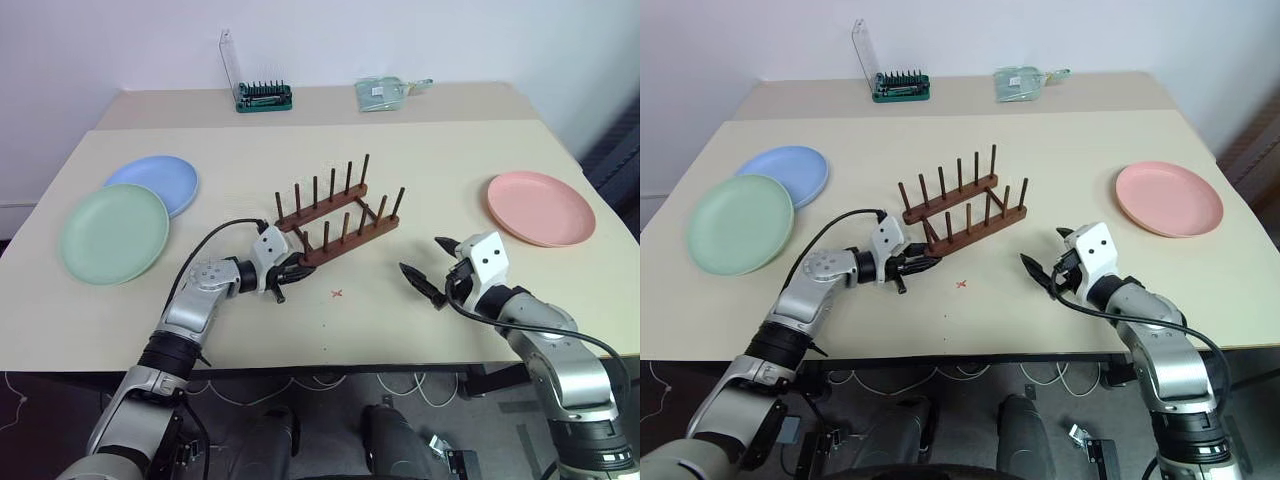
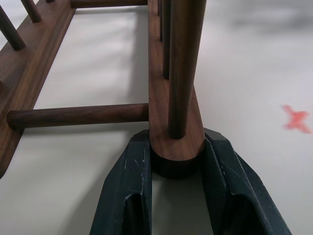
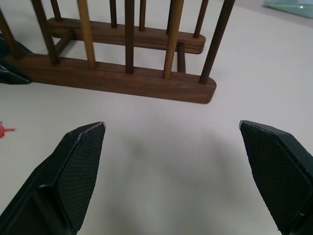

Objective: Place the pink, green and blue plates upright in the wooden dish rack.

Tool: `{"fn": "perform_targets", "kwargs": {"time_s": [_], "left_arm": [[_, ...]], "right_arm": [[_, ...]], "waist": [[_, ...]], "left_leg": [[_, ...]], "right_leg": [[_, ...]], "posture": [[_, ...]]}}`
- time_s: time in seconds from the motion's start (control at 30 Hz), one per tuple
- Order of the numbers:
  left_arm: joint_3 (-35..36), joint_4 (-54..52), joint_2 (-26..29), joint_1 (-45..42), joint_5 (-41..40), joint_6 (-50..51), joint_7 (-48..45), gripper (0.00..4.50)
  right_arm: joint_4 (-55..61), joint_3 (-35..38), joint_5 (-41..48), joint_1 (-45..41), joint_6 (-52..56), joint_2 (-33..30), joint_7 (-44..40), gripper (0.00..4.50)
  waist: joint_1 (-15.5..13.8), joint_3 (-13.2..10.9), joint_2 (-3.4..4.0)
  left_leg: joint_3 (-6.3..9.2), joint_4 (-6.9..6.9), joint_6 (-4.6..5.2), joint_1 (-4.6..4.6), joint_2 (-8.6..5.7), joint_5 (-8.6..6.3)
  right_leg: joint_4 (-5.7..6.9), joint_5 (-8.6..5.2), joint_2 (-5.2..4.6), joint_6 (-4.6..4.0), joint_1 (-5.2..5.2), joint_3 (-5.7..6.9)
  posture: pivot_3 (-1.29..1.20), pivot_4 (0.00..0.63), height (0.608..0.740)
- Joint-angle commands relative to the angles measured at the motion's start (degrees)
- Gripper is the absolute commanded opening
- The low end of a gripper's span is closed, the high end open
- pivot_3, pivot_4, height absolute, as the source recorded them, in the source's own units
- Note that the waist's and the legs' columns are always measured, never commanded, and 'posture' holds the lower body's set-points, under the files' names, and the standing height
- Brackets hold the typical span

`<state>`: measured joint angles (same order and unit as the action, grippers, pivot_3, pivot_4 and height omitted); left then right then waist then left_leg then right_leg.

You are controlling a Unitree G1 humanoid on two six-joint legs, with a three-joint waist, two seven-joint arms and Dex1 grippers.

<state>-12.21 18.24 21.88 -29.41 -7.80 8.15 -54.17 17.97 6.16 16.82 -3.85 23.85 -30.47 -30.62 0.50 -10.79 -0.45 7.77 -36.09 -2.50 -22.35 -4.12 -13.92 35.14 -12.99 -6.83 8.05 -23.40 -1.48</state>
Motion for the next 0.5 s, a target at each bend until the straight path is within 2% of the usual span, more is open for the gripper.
{"fn": "perform_targets", "kwargs": {"time_s": [0.03,0.3,0.37,0.43,0.5], "left_arm": [[-4.4,1.3,-0.6,-2.9,0.4,-3.0,-8.2,0.78],[-5.0,18.1,-2.6,-13.1,4.1,-11.5,-11.9,0.78],[-4.4,20.5,-2.5,-14.0,4.9,-12.4,-11.0,1.81],[-3.6,21.1,-1.8,-13.8,5.3,-13.4,-9.8,2.56],[-2.7,20.6,-0.8,-13.2,5.4,-13.7,-9.0,3.68]], "right_arm": [[3.9,2.6,0.0,2.7,0.3,-2.2,-0.6,4.50],[5.3,2.3,-1.3,5.3,0.3,-2.8,0.2,4.50],[5.6,2.3,-1.5,5.4,0.4,-2.8,0.5,4.50],[5.6,2.5,-1.8,5.7,0.5,-2.9,0.8,4.50],[5.3,2.9,-2.2,5.8,0.3,-3.3,0.9,4.50]], "waist": [[-0.3,0.0,0.00],[0.3,0.0,-0.04],[0.3,0.0,-0.04],[0.3,0.0,-0.04],[0.3,0.0,-0.04]], "left_leg": [[0.00,0.00,0.00,0.00,0.00,0.00],[-0.02,-0.02,0.01,-0.02,0.01,0.00],[-0.02,-0.02,0.01,-0.02,0.01,0.00],[-0.01,-0.02,0.02,-0.02,0.01,-0.01],[0.00,-0.02,0.02,-0.02,0.01,-0.01]], "right_leg": [[0.00,0.00,0.00,0.00,0.00,0.00],[0.00,-0.01,0.01,0.02,-0.02,0.01],[0.01,-0.01,0.01,0.02,-0.02,0.01],[0.01,-0.02,0.01,0.03,-0.02,0.01],[0.02,-0.02,0.01,0.04,-0.02,0.01]], "posture": [[0.00,0.150,0.740],[0.00,0.150,0.740],[0.00,0.150,0.740],[0.00,0.150,0.740],[0.00,0.150,0.740]]}}
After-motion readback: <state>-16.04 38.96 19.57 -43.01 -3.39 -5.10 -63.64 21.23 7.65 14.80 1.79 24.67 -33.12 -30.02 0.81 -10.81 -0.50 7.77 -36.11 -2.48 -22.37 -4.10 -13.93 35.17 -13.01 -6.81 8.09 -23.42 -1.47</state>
